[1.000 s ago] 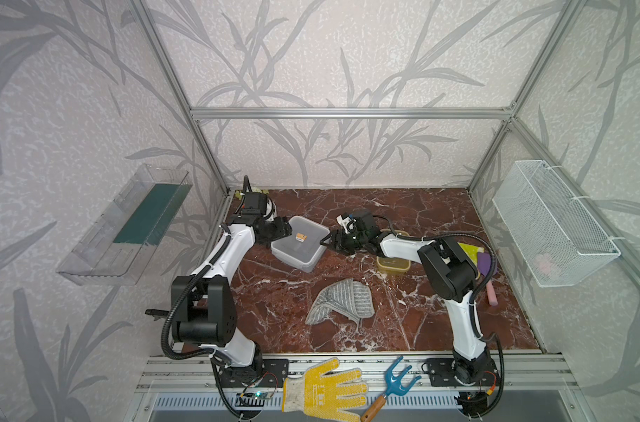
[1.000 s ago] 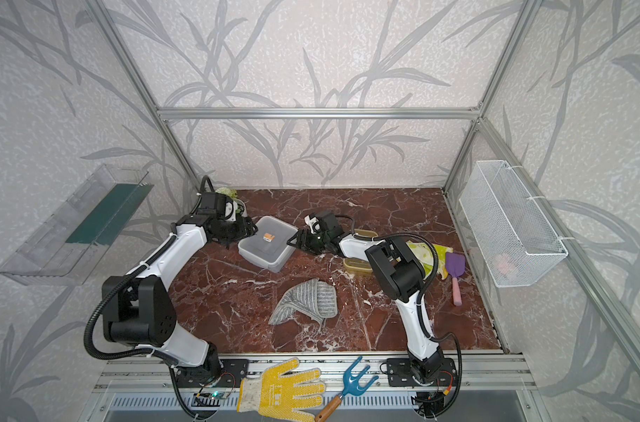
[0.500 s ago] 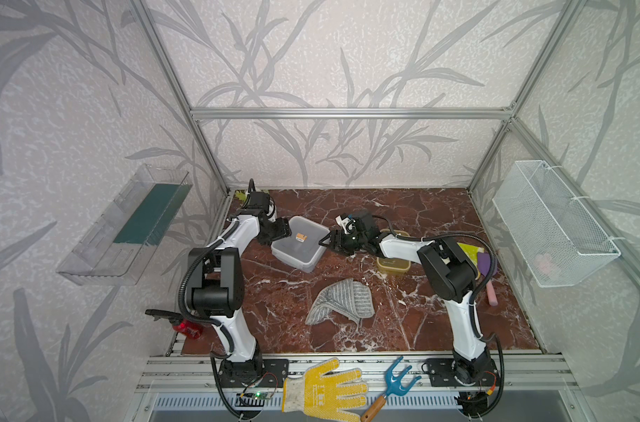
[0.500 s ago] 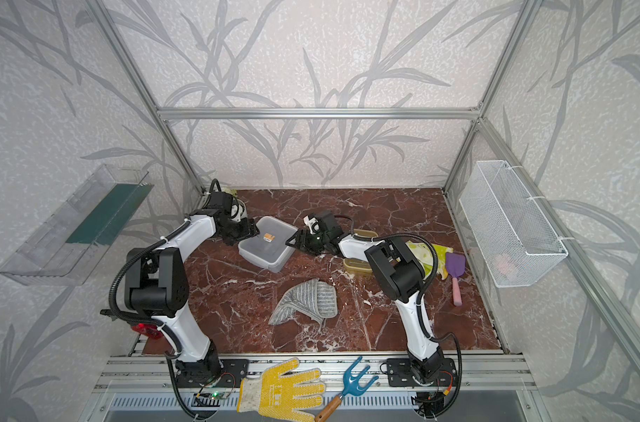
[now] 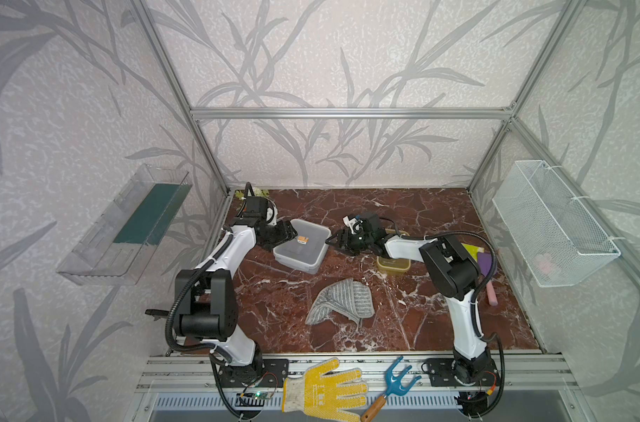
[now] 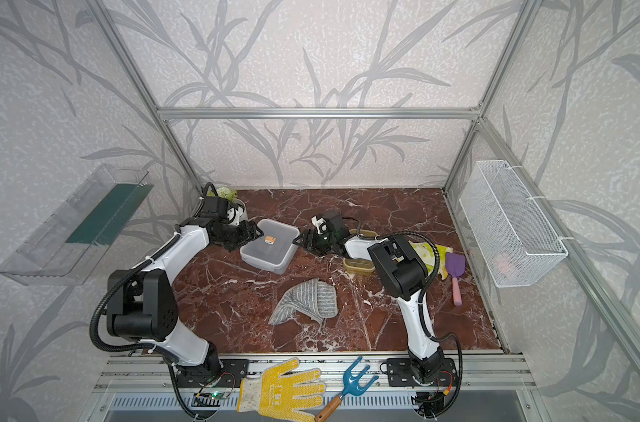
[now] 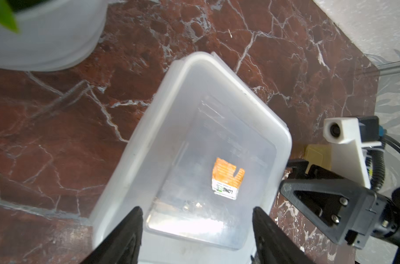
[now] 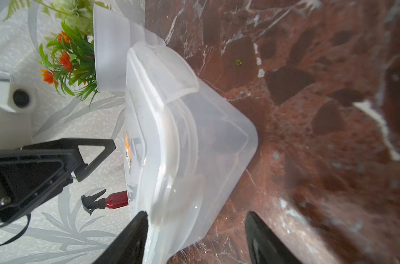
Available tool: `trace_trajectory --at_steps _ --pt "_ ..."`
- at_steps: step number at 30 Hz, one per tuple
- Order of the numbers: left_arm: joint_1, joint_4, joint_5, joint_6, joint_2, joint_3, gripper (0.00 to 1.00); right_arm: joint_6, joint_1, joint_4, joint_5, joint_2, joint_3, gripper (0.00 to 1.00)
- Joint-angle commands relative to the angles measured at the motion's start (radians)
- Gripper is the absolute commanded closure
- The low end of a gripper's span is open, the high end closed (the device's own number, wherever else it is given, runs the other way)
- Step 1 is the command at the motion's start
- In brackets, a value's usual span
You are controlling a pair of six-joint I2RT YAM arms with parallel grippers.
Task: Wipe the insides of the lunch boxes
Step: Adjust the lunch box at the center of the board.
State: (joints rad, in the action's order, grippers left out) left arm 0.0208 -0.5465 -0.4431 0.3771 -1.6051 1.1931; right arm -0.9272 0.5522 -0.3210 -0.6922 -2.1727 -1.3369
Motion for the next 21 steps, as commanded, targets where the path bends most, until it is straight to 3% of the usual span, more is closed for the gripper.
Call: trace_trajectory --at_steps 1,4,10,21 --pt "0.019 -0.035 0.026 0.028 0.050 -0.026 0.26 -0.021 -0.017 -0.057 -0.041 0.002 0.008 0.33" --pt "0.011 -0.057 0.149 0.005 0.086 -0.029 0.25 -0.009 -0.011 -0.046 -0.042 0.014 0.014 0.33" --pt "-0.005 -0.045 0.287 -0.043 0.089 0.019 0.19 0.002 0.004 -0.027 -0.026 0.019 0.018 0.33" --pt "-0.017 0.014 0.135 -0.043 -0.113 0.065 0.19 -0.001 0.018 -0.030 -0.007 0.018 0.010 0.32"
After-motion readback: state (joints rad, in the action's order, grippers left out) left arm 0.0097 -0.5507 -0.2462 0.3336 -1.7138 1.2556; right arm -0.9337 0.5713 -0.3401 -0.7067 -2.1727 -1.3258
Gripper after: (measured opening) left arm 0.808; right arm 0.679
